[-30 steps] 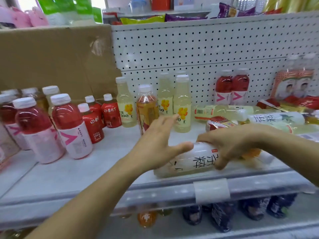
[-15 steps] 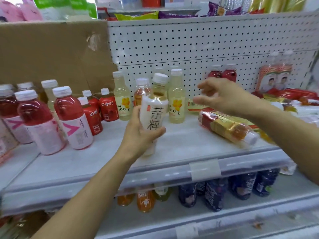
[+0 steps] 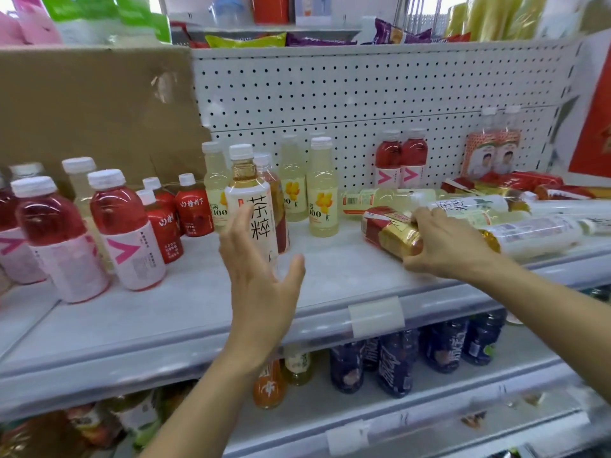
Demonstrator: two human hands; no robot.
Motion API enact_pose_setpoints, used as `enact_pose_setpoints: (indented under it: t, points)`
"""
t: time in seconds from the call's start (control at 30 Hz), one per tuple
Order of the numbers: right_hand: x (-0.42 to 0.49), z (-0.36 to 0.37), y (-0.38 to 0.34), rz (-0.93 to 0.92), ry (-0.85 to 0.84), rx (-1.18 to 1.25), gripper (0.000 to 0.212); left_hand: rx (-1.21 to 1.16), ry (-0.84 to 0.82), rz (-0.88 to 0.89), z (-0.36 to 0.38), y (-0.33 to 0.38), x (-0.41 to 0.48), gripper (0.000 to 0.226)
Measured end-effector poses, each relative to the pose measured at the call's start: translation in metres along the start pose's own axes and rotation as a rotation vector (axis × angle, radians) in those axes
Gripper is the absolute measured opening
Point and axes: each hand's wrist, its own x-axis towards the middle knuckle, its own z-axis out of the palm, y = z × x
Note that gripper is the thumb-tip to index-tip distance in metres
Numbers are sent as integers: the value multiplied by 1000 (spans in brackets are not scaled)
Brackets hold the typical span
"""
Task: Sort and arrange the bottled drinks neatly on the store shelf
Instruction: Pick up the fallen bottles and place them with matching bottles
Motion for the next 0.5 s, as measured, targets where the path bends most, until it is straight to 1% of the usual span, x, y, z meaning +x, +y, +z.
enact_pose_setpoints:
  t: [0.03,0.1,0.2,0.27,0.3,0.37,0.43,0.5]
  points:
    - [-4,-5,-3,-12,14,27,61,18,-67,72,6,5,-6,82]
    - [-10,-20,-10,-48,56,83,57,63,-245,128,21,9,-10,79]
    - [-12,-49,-24,-123,104,179,61,123,-471,149,47,10,3,87]
    - [-7,-65,-31,-157,101,268,62,119,-563,105,65,11,19,95]
    - [-4,-70,-34,-174,97,317,61,95,-586,62,73,11,28,97]
    - [5,-74,-40,-208,99,413,60,26,-587,-23,85,10,45,92]
    - [19,-73,-39,-245,121,519,61,-20,-537,-78,94,6,58,83]
    - [41,-70,-29,-274,106,715,59,-67,-474,-154,100,-1,66,80]
